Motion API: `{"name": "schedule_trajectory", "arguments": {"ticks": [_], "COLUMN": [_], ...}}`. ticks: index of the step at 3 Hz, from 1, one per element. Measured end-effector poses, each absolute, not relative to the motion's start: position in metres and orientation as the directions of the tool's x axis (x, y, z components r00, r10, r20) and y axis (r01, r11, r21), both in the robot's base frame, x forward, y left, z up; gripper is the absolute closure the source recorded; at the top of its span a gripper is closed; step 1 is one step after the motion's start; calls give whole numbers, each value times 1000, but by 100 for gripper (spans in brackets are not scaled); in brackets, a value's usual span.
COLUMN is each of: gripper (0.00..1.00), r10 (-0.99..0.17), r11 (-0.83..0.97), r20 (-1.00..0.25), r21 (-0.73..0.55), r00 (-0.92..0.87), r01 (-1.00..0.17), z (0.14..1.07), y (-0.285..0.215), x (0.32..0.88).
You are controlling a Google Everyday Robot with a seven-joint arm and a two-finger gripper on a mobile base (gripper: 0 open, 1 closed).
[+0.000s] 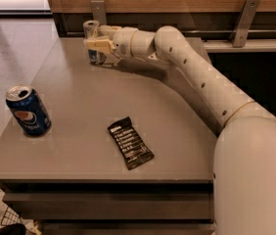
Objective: Move redbull can near pepsi can
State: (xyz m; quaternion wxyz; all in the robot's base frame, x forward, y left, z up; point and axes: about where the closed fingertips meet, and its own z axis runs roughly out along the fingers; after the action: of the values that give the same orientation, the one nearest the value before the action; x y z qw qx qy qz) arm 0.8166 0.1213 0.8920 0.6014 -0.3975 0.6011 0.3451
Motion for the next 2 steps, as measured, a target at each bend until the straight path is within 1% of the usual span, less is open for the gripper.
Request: {"name": "schedule_trajectory", "arguments": {"ticks": [1,2], "gripper": [70,93], "r10": [-62,-61], "r11": [441,437], "r20": [-997,-997], "r21": [-62,-61], "r00": [39,38], "r01": [-896,-897], "z": [892,891], "y": [126,129], "x": [816,815]}}
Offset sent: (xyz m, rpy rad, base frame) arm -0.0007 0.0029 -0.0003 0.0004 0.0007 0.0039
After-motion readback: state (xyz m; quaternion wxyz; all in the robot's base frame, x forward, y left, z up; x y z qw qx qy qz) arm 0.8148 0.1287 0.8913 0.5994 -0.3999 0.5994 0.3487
